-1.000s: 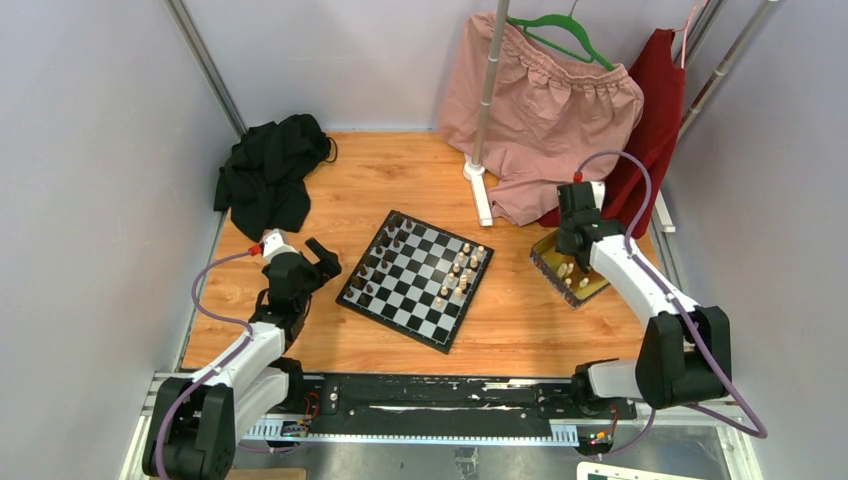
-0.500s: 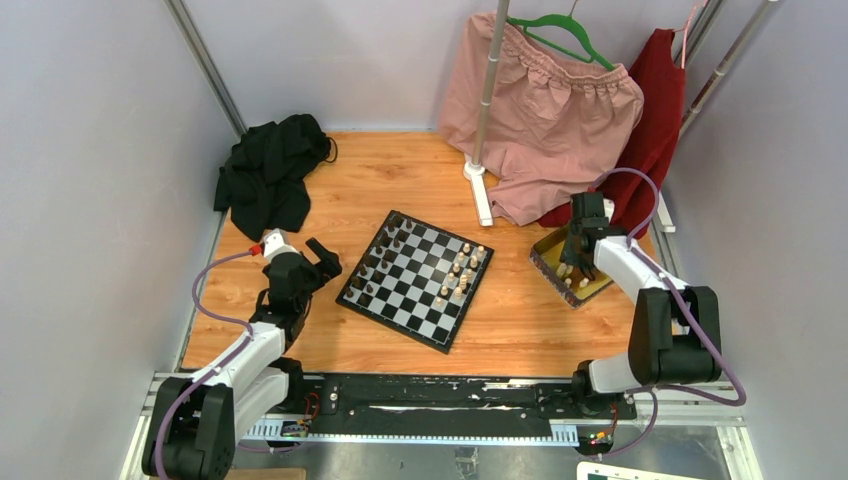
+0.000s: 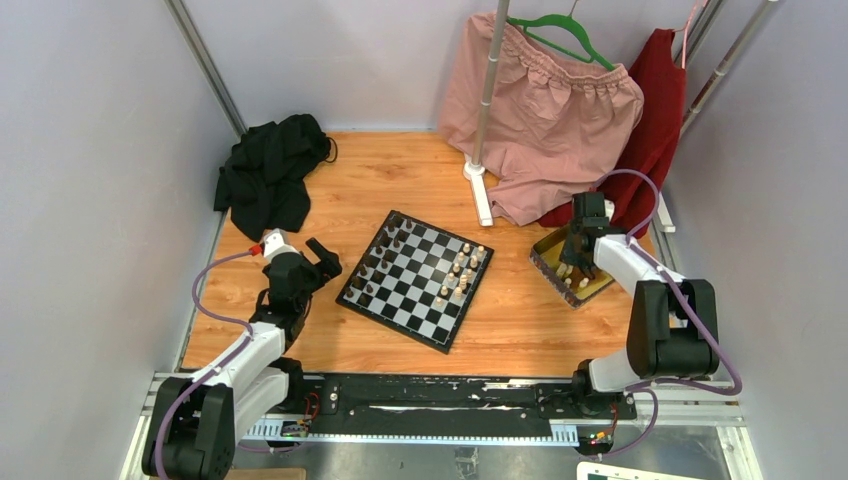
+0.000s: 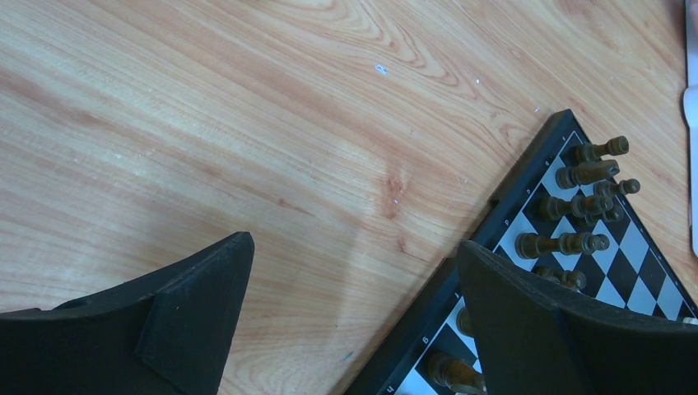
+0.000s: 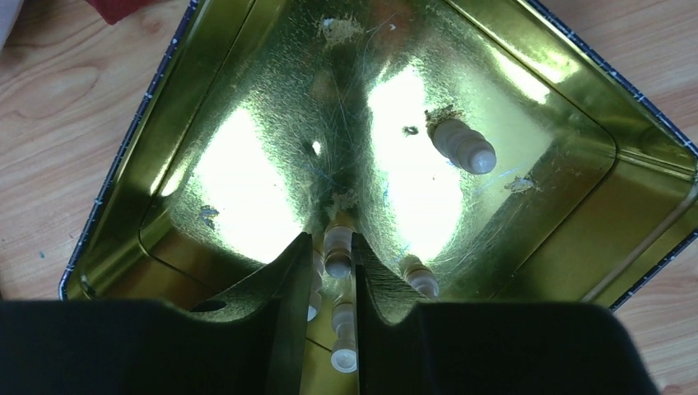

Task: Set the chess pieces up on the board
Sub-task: Pick up the chess piece from the storage box.

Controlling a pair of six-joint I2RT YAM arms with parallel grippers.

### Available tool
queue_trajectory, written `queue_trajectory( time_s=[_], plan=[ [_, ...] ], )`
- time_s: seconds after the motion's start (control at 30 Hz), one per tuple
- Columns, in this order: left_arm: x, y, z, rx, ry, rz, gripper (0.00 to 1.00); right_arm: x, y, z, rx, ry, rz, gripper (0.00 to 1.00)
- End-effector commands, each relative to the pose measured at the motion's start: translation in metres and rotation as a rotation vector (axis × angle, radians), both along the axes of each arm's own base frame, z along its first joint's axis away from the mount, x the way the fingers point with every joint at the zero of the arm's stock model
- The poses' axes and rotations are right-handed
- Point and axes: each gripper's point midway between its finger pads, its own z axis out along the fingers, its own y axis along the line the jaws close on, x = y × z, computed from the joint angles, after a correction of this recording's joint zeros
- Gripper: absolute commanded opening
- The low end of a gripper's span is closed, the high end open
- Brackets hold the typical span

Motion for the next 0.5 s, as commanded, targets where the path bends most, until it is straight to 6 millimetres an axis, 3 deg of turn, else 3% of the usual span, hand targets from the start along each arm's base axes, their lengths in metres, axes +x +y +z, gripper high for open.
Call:
queue_trajectory(
  time_s=[0.0, 0.47],
  plan=[
    [0.0035, -0.0003, 0.0050, 0.016, -0.023, -0.006, 1.00, -0.0076, -0.0026, -0.0096, 0.022, 0.026, -0.027, 0.27],
    [0.0034, -0.0015, 0.0051, 0.016, -0.024, -0.011, 1.00, -0.0155, -0.0023, -0.0112, 0.024, 0.032, -0.025, 0.26]
  ],
)
